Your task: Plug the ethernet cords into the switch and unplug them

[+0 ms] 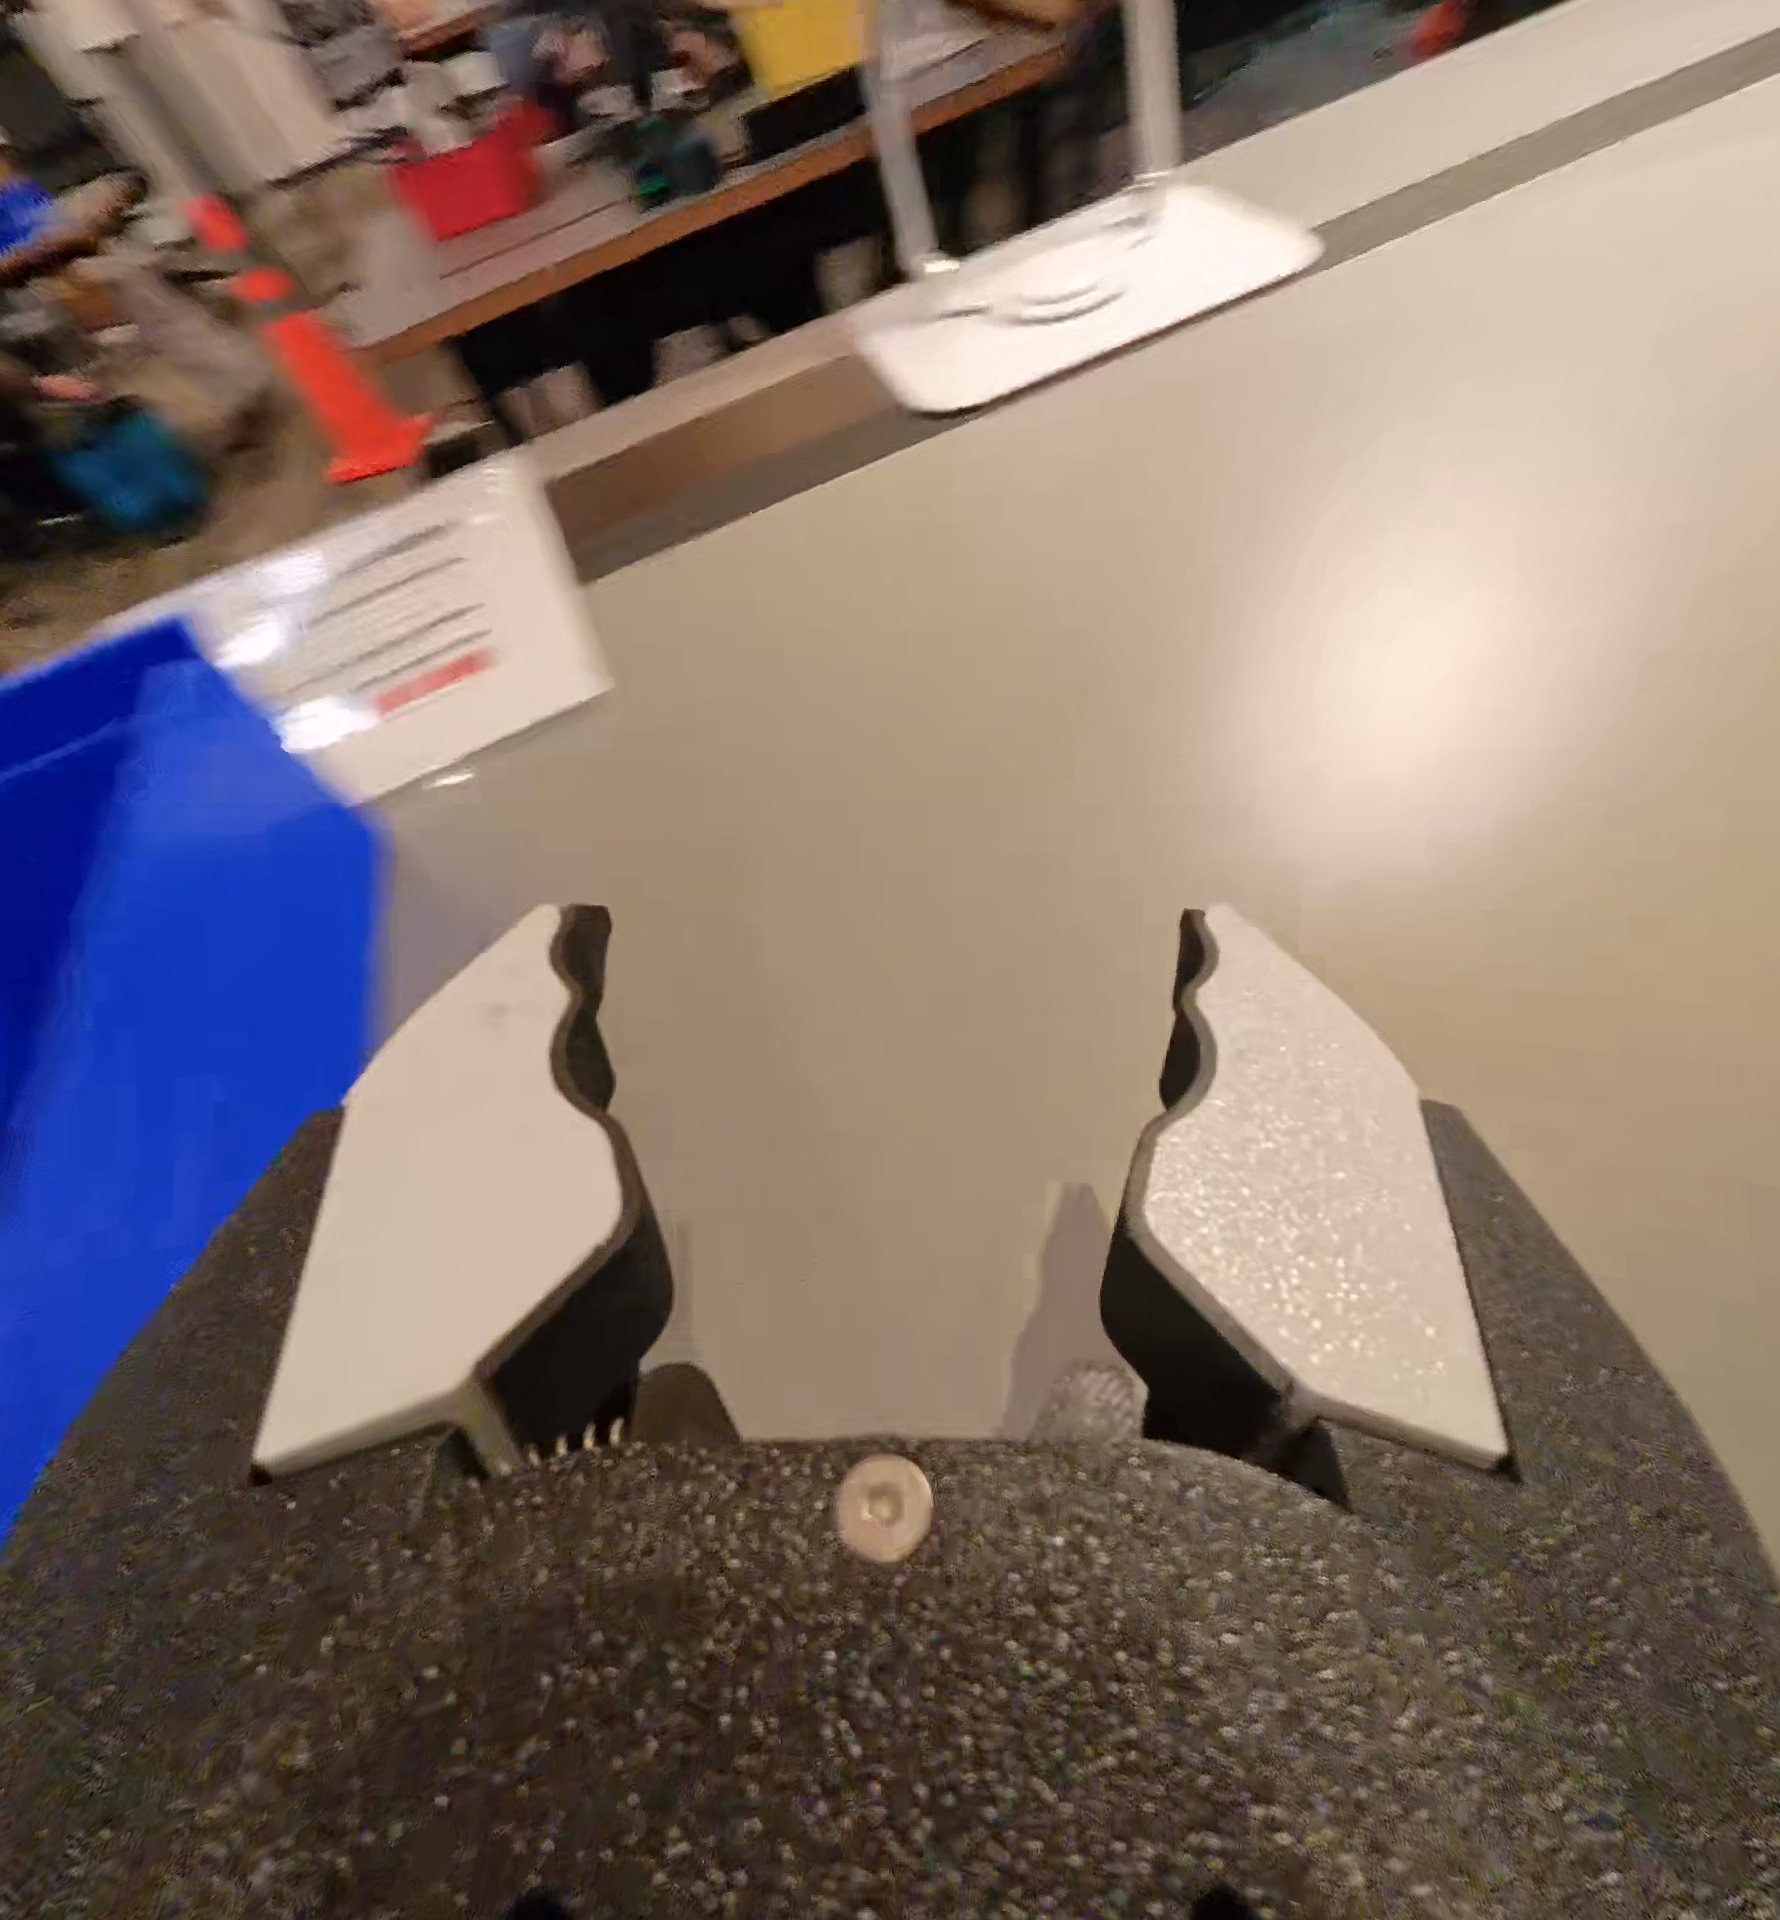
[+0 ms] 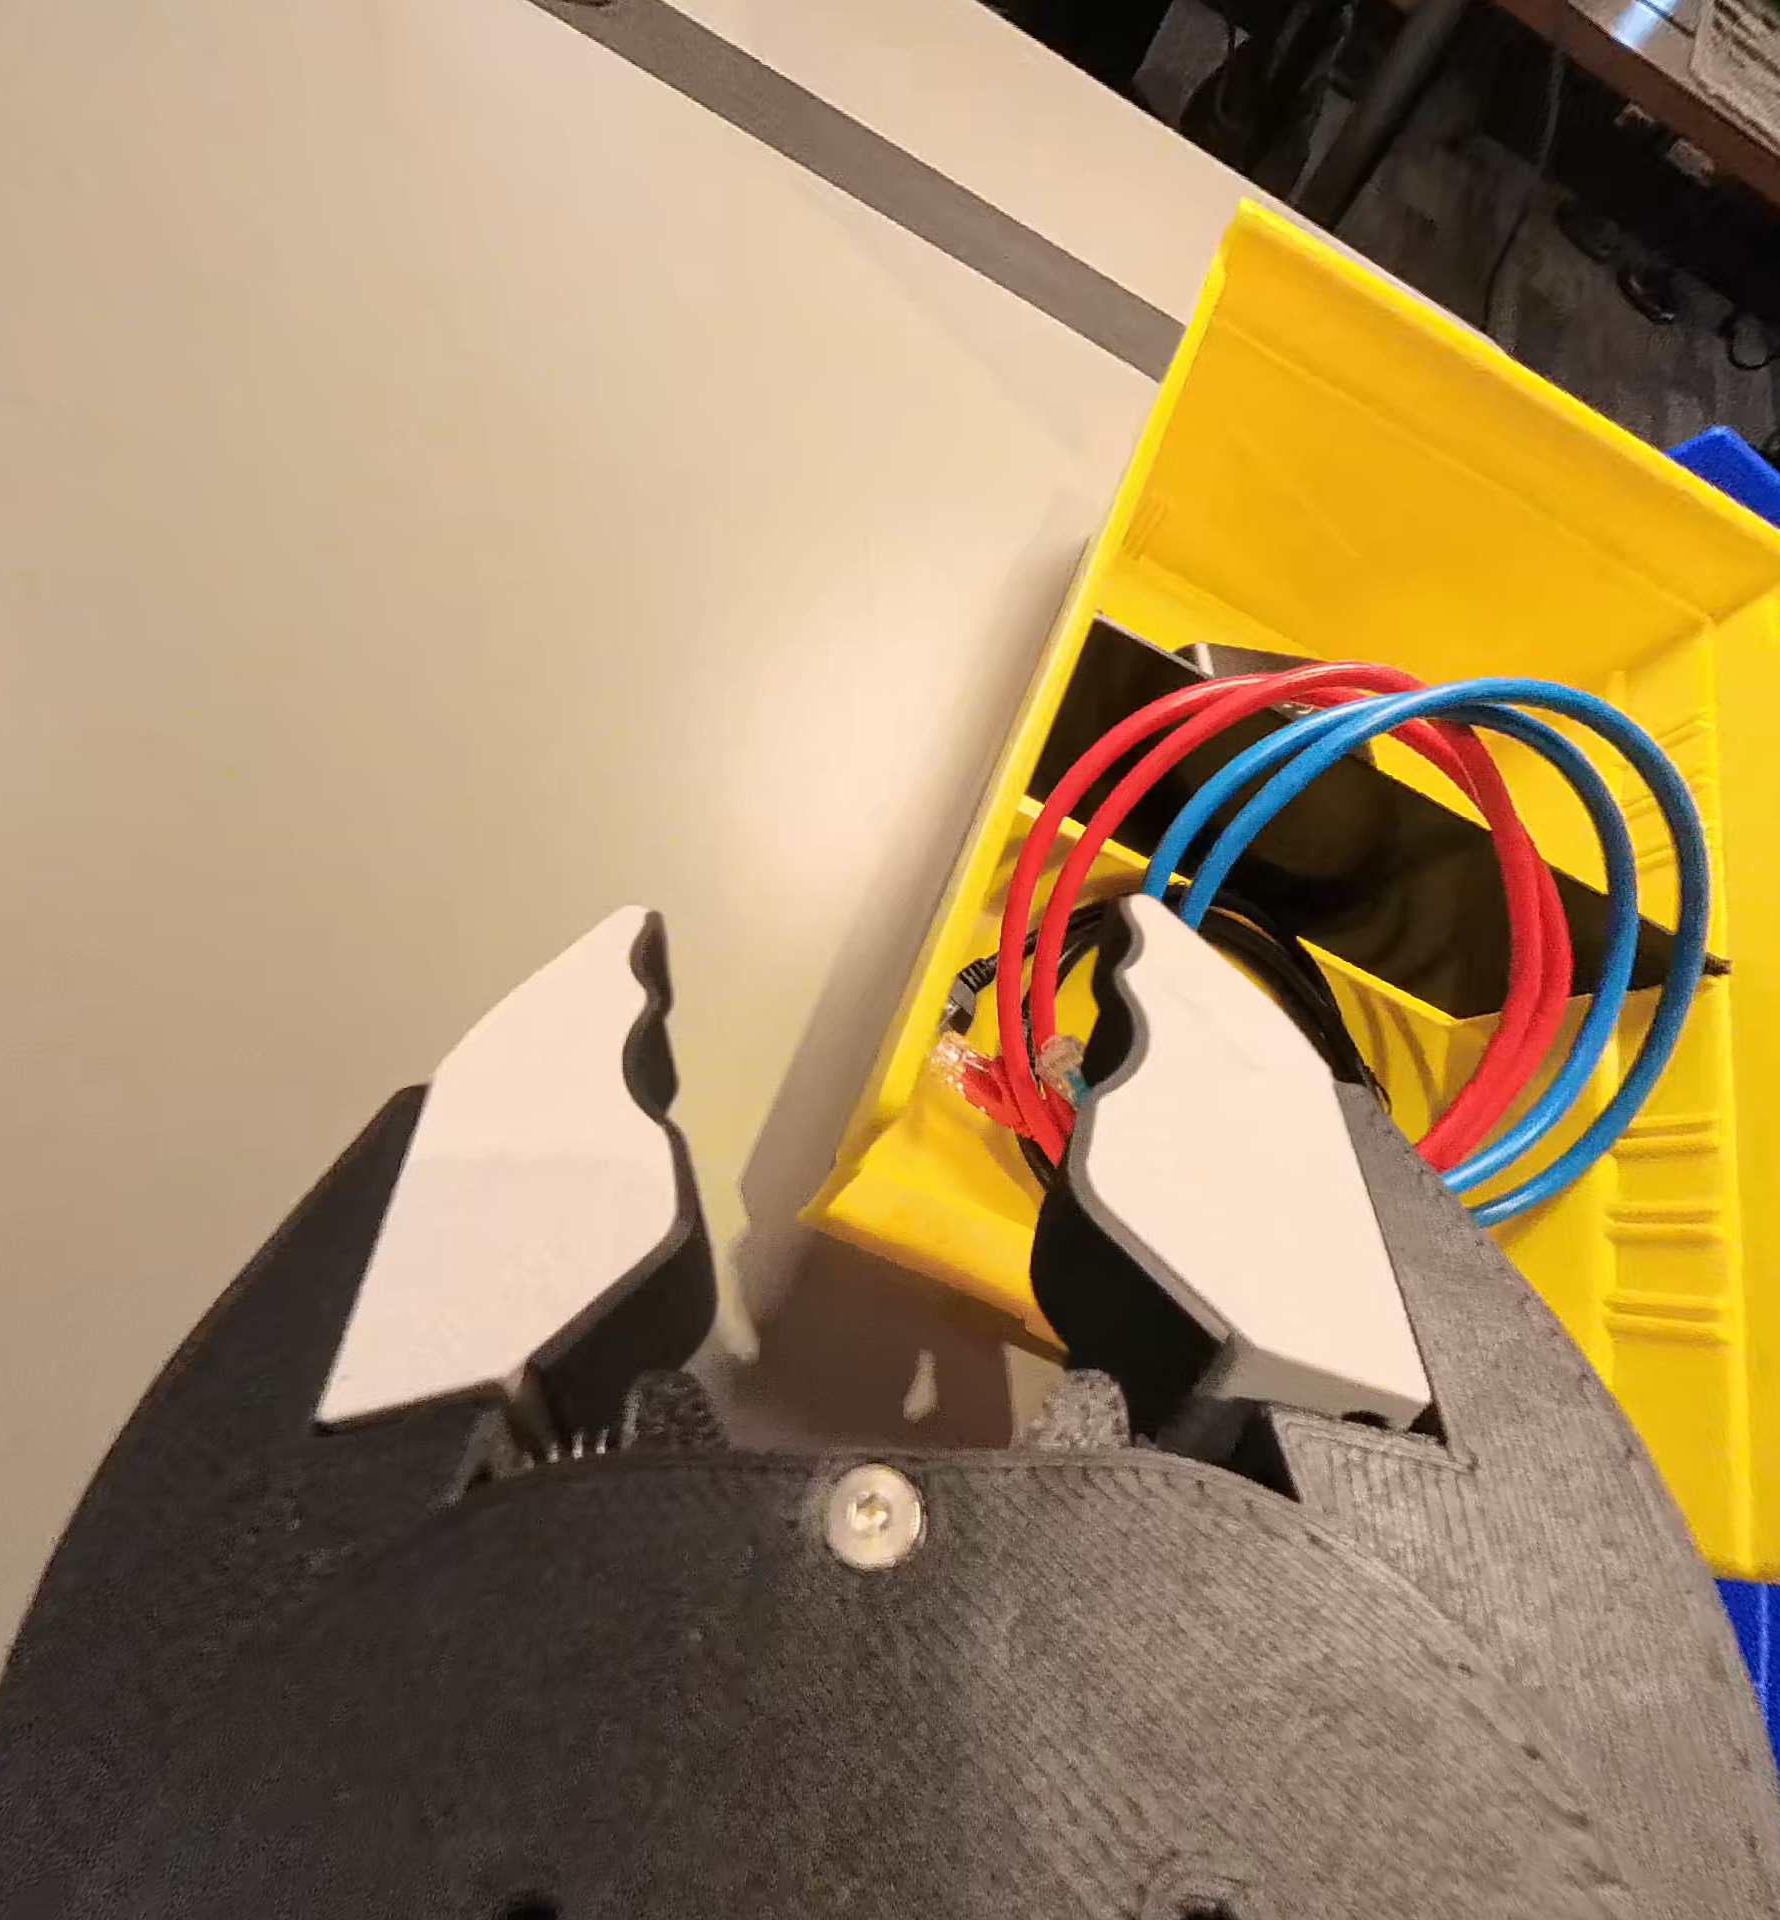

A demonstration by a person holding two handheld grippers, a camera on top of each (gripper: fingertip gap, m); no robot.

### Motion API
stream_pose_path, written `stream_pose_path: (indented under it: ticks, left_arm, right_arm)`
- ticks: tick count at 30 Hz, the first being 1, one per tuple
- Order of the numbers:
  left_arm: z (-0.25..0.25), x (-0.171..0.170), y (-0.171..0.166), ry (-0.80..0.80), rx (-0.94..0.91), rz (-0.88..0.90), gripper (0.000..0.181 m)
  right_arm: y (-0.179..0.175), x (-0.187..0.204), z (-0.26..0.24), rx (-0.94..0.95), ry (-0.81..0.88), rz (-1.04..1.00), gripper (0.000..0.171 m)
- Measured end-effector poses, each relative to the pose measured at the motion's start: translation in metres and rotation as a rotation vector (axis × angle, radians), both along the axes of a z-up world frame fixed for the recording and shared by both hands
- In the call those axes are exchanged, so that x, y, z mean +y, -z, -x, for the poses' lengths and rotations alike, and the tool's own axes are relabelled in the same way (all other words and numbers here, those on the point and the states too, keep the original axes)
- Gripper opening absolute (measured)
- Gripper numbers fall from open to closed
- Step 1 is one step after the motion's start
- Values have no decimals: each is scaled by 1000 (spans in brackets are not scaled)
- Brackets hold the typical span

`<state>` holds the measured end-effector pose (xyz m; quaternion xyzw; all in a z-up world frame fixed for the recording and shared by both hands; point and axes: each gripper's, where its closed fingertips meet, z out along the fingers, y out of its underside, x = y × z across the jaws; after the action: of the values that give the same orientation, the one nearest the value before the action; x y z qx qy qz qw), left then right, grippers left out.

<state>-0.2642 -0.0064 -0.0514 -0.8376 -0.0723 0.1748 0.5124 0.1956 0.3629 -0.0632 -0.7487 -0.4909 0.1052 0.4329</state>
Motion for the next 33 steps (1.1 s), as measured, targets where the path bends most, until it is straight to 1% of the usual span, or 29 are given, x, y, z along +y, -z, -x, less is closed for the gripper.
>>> stream_pose_path:
  ticks: [2,4,7,9,11,12,15,16,17,18,21,23,25,29,33]
  left_arm:
    - [33,-36,-20,-134,62,-11,103]
    - [66,-67,-29,-259,75,-7,99]
    - [111,-97,-7,-387,45,111,99]
    - [134,-105,13,-421,32,194,91]
    - [149,-108,30,-432,4,245,71]
    - [154,-108,35,-434,-5,254,60]
    - [164,-107,40,-440,34,242,25]
    - [165,-106,38,-437,54,225,17]
    - [163,-105,37,-412,49,209,13]
    - [159,-102,36,-381,32,184,9]
    - [146,-99,34,-309,41,131,6]
    - [135,-99,34,-269,112,161,6]
    - [120,-98,33,-219,140,168,6]
    - [88,-93,31,-93,134,158,6]
    - [57,-80,32,50,129,141,6]
  right_arm:
    - [5,2,5,-13,2,12,85]
    - [11,4,8,-38,13,20,91]
    - [18,9,15,-55,30,9,91]
    - [20,14,16,-70,64,-16,80]
    - [22,18,17,-85,85,-49,62]
    - [21,21,16,-89,101,-75,55]
    - [20,28,6,-108,144,-143,30]
    - [21,28,3,-104,151,-145,24]
    - [21,29,1,-92,158,-143,17]
    - [22,28,0,-69,156,-131,14]
    - [21,25,-4,-4,155,-96,6]
    - [21,22,-7,7,140,-104,5]
    - [21,18,-7,29,127,-102,5]
    - [21,12,-4,53,110,-110,5]
    - [20,8,7,76,108,-140,5]
